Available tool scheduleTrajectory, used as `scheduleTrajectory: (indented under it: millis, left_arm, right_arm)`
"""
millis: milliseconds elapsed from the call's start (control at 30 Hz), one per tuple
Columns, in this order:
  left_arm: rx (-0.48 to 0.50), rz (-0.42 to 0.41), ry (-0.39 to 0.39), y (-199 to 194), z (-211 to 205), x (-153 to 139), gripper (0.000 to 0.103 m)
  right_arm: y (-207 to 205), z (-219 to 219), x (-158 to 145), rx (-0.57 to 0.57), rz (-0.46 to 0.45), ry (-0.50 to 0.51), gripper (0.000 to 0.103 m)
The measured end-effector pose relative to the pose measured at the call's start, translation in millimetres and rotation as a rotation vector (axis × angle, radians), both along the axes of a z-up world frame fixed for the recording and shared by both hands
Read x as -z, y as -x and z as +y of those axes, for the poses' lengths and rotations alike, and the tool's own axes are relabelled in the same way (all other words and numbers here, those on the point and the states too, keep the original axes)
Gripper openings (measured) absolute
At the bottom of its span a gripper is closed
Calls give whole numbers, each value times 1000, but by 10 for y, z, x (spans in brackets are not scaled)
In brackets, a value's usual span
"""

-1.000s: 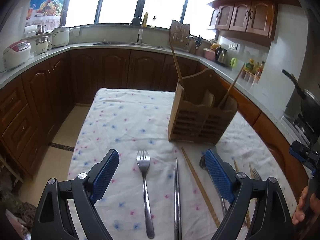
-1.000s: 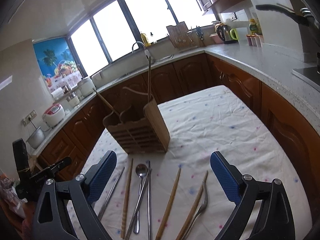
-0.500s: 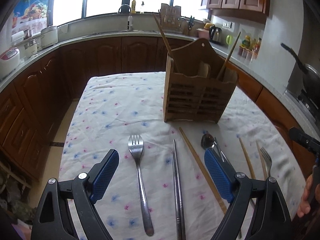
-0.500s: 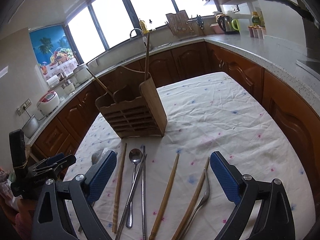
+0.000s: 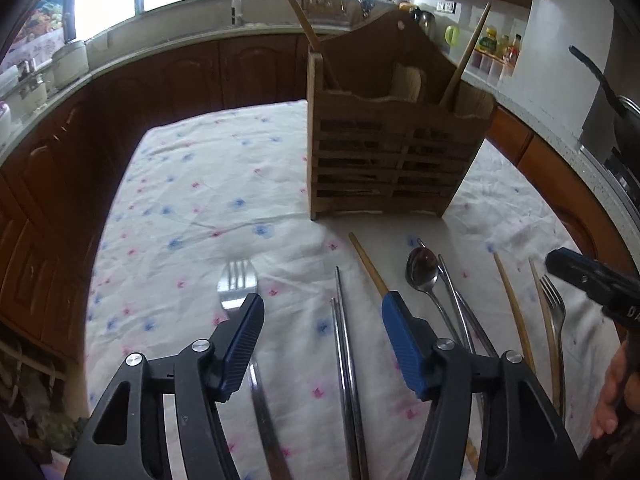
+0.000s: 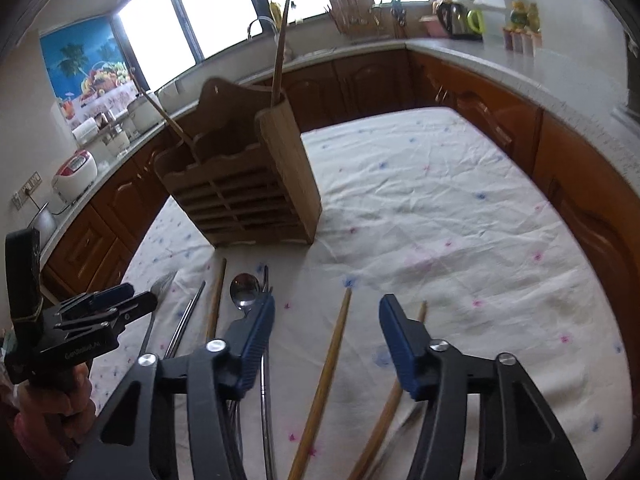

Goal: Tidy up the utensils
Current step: 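Close the left tool on a wooden chopstick while the right tool grasps another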

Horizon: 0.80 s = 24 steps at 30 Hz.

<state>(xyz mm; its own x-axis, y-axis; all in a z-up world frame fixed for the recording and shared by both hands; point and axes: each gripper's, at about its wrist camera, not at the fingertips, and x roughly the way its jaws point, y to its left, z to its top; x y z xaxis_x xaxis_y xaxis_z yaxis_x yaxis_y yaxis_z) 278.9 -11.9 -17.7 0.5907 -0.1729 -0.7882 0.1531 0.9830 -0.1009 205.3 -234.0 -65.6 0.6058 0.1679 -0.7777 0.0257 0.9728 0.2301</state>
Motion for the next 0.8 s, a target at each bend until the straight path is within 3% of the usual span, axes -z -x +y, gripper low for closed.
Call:
scheduleTrajectory:
  millis: [300, 367, 633, 733, 800]
  left_arm:
    - [46, 90, -50, -463, -164, 271, 51]
    - [60, 123, -53, -564, -201, 363, 37]
    - [101, 119, -105, -693, -354, 459, 13]
    - [108, 114, -104, -699, -381, 465, 7]
    - [105, 113, -100, -695, -397, 472, 5]
  right_arm:
    - [-288, 36, 298, -2, 92, 22, 41]
    - [-326, 47, 362, -1, 111, 36, 39]
    - [-448, 193, 454, -48, 158, 157, 31]
    - [-460, 274, 468, -77, 157, 222, 22]
    - [-461, 266, 464, -84, 153, 207, 8]
